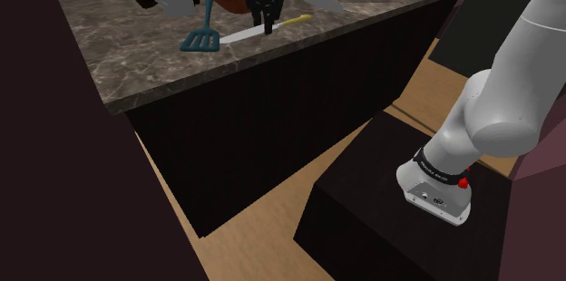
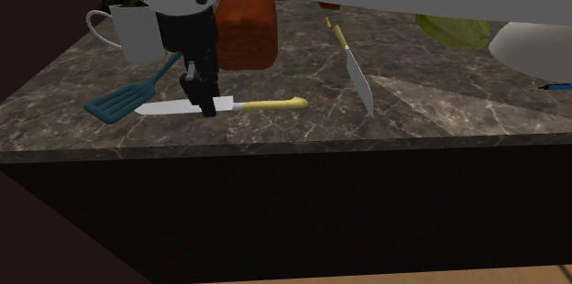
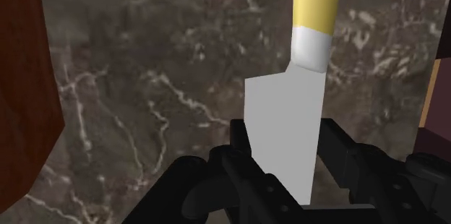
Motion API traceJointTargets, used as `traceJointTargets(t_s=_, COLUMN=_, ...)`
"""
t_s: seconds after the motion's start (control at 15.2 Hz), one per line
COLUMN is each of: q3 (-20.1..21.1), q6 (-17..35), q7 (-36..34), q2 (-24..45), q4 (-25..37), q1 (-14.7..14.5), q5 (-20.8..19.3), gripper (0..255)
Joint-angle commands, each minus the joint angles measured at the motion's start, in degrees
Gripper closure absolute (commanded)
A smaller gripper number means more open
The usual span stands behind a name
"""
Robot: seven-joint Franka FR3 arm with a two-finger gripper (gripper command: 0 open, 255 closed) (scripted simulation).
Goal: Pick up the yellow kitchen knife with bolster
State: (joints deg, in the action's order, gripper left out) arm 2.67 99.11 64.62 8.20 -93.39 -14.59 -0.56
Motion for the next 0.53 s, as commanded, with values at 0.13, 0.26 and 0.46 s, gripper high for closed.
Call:
traceJointTargets(t_s=0.13, q3=0.03, q6=-0.03, q7=-0.02, q2=0.07, q4=-0.08, q1=-0.03, q5=0.01, gripper=255)
traceJointTargets(t_s=0.26, q3=0.02, q6=0.01, q7=-0.01, q2=0.02, q4=-0.16, q1=-0.02, q5=0.01, gripper=255)
traceJointTargets(t_s=0.46, q3=0.00, q6=-1.61, q7=0.04, q2=0.14, q4=1.57, q1=-0.01, q5=0.01, gripper=255)
